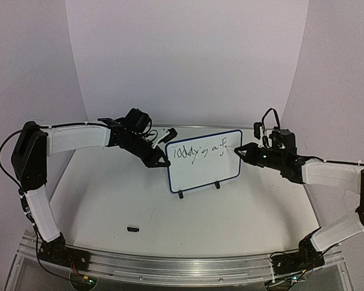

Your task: Write a sentence on the whiteboard

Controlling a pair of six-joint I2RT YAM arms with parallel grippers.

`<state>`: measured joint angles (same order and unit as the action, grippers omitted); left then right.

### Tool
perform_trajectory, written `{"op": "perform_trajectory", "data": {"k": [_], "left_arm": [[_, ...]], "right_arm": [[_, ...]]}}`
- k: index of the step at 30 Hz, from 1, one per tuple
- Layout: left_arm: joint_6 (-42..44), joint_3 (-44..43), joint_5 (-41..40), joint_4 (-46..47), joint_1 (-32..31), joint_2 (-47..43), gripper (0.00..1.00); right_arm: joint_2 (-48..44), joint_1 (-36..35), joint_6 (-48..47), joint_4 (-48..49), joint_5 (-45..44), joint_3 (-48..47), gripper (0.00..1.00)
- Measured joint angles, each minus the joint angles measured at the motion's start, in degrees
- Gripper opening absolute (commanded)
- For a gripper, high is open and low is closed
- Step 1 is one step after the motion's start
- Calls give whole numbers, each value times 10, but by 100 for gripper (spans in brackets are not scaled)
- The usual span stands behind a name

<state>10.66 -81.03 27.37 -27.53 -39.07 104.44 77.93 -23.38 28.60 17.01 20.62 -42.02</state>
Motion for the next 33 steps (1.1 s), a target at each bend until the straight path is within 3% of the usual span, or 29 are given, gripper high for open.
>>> {"op": "perform_trajectory", "data": {"k": [33], "left_arm": [[0,0,0,0,0,0,0]], "right_arm": [[5,0,14,-4,-2,-1,0]]}}
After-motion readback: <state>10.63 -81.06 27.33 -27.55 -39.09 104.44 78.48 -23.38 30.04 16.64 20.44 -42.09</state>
